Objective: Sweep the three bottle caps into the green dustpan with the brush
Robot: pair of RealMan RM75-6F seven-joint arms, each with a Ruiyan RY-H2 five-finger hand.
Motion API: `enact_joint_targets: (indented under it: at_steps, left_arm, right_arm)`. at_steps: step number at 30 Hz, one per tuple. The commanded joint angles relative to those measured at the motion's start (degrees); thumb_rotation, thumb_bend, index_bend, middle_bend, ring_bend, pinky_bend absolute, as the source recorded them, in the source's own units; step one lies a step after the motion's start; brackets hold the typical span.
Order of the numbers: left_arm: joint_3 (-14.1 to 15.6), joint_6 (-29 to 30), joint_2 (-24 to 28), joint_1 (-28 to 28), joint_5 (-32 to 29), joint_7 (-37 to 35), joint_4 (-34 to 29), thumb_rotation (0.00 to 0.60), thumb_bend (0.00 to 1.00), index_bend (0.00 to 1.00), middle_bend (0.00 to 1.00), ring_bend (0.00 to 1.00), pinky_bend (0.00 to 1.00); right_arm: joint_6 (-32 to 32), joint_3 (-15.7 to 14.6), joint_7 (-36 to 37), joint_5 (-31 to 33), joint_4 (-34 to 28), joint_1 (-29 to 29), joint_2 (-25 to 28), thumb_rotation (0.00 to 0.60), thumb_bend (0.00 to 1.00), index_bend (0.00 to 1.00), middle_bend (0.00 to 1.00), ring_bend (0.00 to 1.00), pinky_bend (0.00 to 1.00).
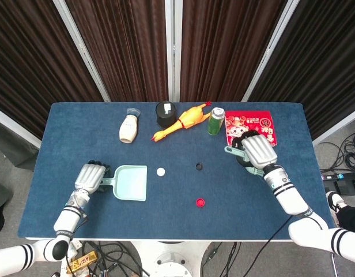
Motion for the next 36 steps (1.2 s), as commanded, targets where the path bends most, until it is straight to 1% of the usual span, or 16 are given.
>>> enact_joint_targets:
  at_steps: [1,7,15,19,21,23,27,32,36]
  left_arm:
    - [0.21,-0.03,-0.18,-0.24,-0.55,0.57,0.11,0.600,0.23,0.45,0.44,0.31,0.25]
    - [0.37,0.13,-0.29,-0.56,-1.31,1.10,0.28,0.600,0.26,0.47,0.46,0.32,0.25]
    - [0.78,0.15,-0.18,-0.71,-0.40,0.03,0.57,0.600,0.32,0.53,0.52,0.35,0.27]
    - [1.01,-0.20,0.44,-0.98,0.71,-0.79,0.49,0.600,0.34,0.54,0.53,0.35,0.28]
    - [1.10,-0.54,0.79,-1.19,1.05,-0.97,0.50,0.600,0.34,0.55,0.53,0.35,0.28]
    - [1.02,-1.18,1.24,-1.53,1.14,-1.37,0.32,0.600,0.35,0.55,0.53,0.35,0.28]
    - [0.77,-2.26,2.24,-2.27,1.22,-1.88,-0.43,0.600,0.35,0.55,0.53,0.35,0.28]
    - [0.69,-3.57,3.24,-3.23,1.17,-2.11,-1.96,0.600,0.35,0.55,0.53,0.35,0.28]
    - [0.32,-4.99,3.10,-4.19,-0.39,-2.21,-1.98,0.600,0.35,0.55,0.54,0.35,0.28]
  right_arm:
    - [-0.16,-0.21,0.10,0.02,0.25,0.08,-0.13,0.600,0.42,0.63,0.64,0.29,0.24]
    - [-0.14,-0.53,0.43,0.20,0.76,0.07,-0.44,0.600,0.42,0.63,0.64,0.29,0.24]
    - [-0.68,-1.11,0.82,0.16,1.54,0.29,-1.18,0.600,0.42,0.63,0.64,0.29,0.24]
    - [-1.68,-1.62,2.02,-0.98,2.16,0.84,-1.82,0.600,0.42,0.64,0.64,0.29,0.24]
    - [-2.42,-1.96,3.42,-2.34,2.65,1.29,-2.07,0.600,0.42,0.64,0.64,0.29,0.23]
    - [-3.10,-2.56,6.15,-5.21,3.89,1.95,-2.61,0.600,0.43,0.64,0.64,0.29,0.23]
    - [-3.86,-4.21,11.60,-11.30,8.12,3.54,-4.29,0.600,0.44,0.65,0.64,0.29,0.23]
    - [-1.41,-5.43,16.28,-15.86,12.23,4.05,-7.05,0.600,0.46,0.66,0.64,0.29,0.23]
    - [0.33,-6.53,20.47,-19.04,16.45,4.78,-10.31,0.600,0.47,0.68,0.64,0.29,0.23]
